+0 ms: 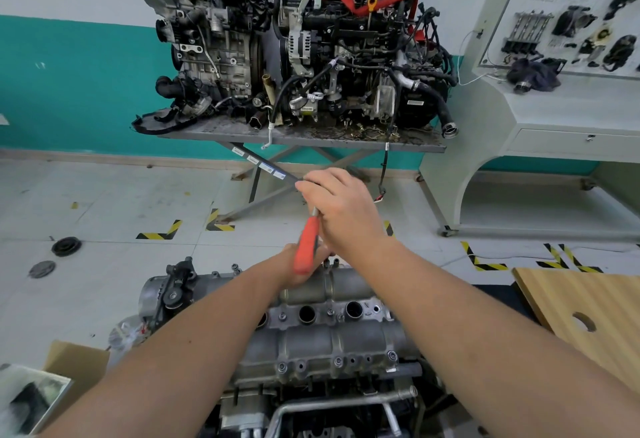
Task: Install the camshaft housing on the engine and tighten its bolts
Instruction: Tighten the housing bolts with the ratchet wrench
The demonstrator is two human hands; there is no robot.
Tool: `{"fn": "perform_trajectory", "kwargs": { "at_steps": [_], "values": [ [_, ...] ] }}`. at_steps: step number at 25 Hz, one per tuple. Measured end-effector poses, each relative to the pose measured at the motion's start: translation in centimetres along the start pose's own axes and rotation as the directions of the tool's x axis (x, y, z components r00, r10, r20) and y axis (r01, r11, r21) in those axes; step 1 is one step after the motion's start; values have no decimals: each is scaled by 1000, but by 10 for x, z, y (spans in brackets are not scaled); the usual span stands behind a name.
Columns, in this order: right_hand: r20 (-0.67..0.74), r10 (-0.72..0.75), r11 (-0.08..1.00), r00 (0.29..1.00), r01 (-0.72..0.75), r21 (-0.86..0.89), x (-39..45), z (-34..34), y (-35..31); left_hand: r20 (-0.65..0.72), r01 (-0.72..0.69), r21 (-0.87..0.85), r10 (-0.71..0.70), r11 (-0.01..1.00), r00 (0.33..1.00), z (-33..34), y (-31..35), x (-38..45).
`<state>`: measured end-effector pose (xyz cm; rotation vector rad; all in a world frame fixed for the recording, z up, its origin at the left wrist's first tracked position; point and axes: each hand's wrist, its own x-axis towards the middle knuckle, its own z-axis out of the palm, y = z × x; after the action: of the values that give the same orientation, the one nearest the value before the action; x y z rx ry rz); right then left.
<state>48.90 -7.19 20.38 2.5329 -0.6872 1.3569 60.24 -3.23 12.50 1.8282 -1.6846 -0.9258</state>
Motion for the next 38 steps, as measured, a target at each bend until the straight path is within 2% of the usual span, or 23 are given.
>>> {"fn": "perform_trajectory", "kwargs": {
  "at_steps": [2, 3, 5, 9, 10, 11, 12, 13, 14, 15, 16, 17, 18, 20, 22, 24, 26, 27, 29, 30, 32, 35, 38],
  "values": [
    [139, -130, 960, 982, 160, -229, 10, -9, 3, 75, 78, -51, -75, 996, 994, -2, -1, 0],
    [245, -82, 940, 966, 157, -302, 18, -14, 1, 118, 122, -66, -114, 990, 986, -5, 2, -2],
    [501, 139, 915, 854, 83, -396, 31, -26, -7, 139, 140, -94, -127, 986, 982, -6, 0, -2],
    [617, 410, 901, 672, -191, -390, 60, -34, -4, 114, 110, -87, -100, 990, 988, -3, -1, 0],
    [642, 484, 875, 595, -343, -341, 65, -35, -3, 109, 105, -82, -95, 991, 989, -3, 0, 0],
    [665, 555, 789, 499, -569, -232, 67, -35, -2, 105, 104, -83, -95, 991, 990, -2, -1, 0],
    [697, 609, 582, 378, -811, -69, 65, -36, -2, 106, 100, -79, -92, 992, 990, -3, -3, 0],
    [747, 614, 266, 255, -958, 108, 59, -37, -2, 118, 95, -75, -86, 993, 989, -3, -5, 0],
    [793, 581, -53, 183, -964, 261, 52, -38, -3, 123, 82, -64, -74, 995, 990, -4, -7, 0],
    [812, 558, -313, 169, -864, 395, 45, -38, -3, 136, 62, -44, -55, 997, 989, -4, -8, 0],
    [802, 573, -483, 165, -723, 494, 38, -35, -3, 148, 41, -8, -39, 999, 988, -3, -8, 1],
    [782, 602, -578, 160, -590, 565, 32, -31, -2, 144, 21, 26, -24, 999, 989, -2, -9, 2],
    [755, 636, -603, 161, -507, 616, 27, -27, -3, 136, 13, 40, -18, 999, 991, -1, -8, 2],
    [668, 713, -481, 213, -545, 687, 16, -20, -7, 114, 18, 27, -21, 999, 993, 0, -9, 4],
    [576, 738, -197, 350, -706, 681, 7, -16, -11, 84, 40, -3, -39, 999, 996, 1, -9, 3],
    [484, 692, 114, 536, -743, 660, -1, -14, -19, 64, 88, -50, -85, 995, 994, 3, -9, 4],
    [252, 632, 450, 733, -612, 650, -8, -8, -16, 41, 115, -66, -113, 991, 993, 3, -7, 4],
    [129, 561, 624, 818, -520, 583, -9, -6, -13, 36, 117, -51, -116, 992, 993, 4, -6, 5],
    [45, 320, 885, 946, -316, 343, -7, -6, -6, 49, 105, -36, -103, 994, 993, 5, -8, 7],
    [50, 182, 960, 982, -188, 205, -5, -5, -2, 57, 95, -37, -92, 995, 994, 6, -9, 8],
    [93, 3, 999, 996, 0, -37, 1, -10, 2, 61, 92, 4, -92, 996, 994, 5, -8, 6],
    [265, 49, 970, 963, 17, -244, 12, -19, -2, 56, 127, 22, -128, 992, 990, 5, -8, 6],
    [482, 169, 946, 860, -5, -324, 23, -28, -3, 68, 98, 1, -98, 995, 993, 7, -10, 8]
  ]
}}
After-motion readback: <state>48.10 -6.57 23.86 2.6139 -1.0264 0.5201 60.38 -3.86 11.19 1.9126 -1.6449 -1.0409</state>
